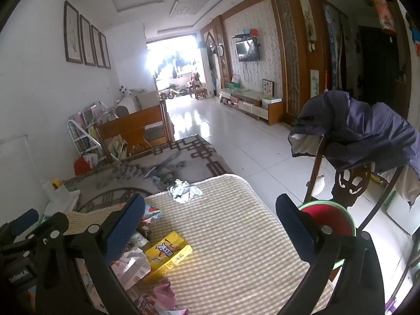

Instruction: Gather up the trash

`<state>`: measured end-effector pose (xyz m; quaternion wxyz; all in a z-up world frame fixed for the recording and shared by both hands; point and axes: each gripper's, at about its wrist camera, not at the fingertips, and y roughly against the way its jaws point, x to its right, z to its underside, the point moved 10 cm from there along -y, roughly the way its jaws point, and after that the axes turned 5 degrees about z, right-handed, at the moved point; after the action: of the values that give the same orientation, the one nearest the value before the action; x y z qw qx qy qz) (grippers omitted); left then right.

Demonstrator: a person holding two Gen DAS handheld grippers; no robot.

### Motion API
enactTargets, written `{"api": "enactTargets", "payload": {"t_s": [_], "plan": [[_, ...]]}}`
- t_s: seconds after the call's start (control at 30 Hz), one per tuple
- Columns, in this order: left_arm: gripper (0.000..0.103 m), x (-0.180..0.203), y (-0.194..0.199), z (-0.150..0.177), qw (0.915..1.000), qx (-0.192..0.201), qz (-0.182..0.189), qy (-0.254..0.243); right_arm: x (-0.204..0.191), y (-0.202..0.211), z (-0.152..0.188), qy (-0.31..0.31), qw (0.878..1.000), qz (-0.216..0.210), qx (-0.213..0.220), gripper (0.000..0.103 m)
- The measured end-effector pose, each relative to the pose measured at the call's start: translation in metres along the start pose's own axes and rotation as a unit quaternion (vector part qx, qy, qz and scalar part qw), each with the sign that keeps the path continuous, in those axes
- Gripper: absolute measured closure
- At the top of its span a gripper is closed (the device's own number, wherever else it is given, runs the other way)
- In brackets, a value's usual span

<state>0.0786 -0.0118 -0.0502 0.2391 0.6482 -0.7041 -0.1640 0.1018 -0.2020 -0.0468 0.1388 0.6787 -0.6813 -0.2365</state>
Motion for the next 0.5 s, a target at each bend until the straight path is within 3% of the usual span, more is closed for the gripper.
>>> {"api": "enactTargets", "payload": {"t_s": [0.33, 0.5], "plan": [[0.005, 0.001, -0.001, 0.003, 1.0000, -0.003, -0.001, 0.000, 0.002, -0.004, 0.013, 0.003, 1.000, -0.007, -0.010, 0.007], [0.005, -0.002, -0.005, 0.022, 0.9999, -0.017, 0.004, 0.001, -0.004, -0.006, 0.013, 0.012, 1.000, -0.012, -0.020, 0.007]]}}
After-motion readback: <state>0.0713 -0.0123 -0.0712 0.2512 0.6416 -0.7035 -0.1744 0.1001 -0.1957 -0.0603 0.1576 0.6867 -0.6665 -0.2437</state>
